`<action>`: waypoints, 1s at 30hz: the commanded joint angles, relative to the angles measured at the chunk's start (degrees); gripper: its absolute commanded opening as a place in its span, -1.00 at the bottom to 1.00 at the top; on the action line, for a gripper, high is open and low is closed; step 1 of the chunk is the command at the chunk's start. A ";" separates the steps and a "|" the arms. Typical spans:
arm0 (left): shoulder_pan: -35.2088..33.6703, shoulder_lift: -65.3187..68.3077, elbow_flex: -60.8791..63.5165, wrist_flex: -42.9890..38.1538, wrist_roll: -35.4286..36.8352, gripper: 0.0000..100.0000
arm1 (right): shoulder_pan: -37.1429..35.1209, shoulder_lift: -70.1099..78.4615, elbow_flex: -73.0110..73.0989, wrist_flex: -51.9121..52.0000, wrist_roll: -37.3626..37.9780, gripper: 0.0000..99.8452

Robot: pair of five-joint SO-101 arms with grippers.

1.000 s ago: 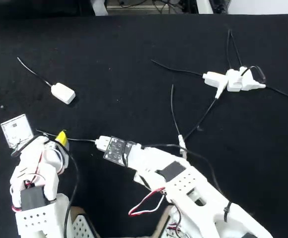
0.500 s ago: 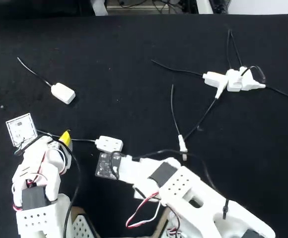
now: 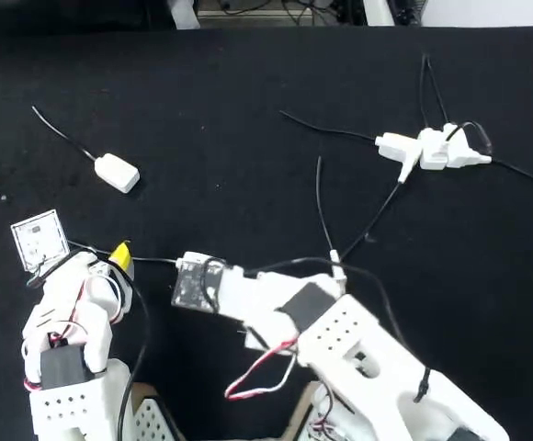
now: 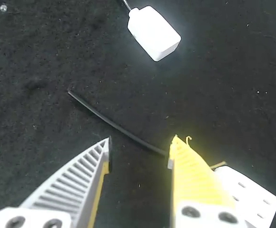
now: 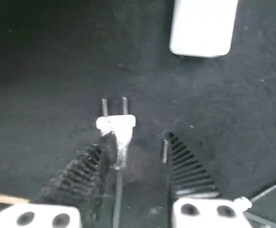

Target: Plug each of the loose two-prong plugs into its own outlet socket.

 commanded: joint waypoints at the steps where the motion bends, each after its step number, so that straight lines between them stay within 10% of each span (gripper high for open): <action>1: 0.48 -0.35 -3.03 0.35 0.35 -0.59 | 2.46 6.46 -3.30 -2.11 1.41 -0.71; 30: 0.48 -0.35 -3.21 0.44 0.35 -0.59 | -6.33 37.58 -12.53 -6.51 1.14 -0.71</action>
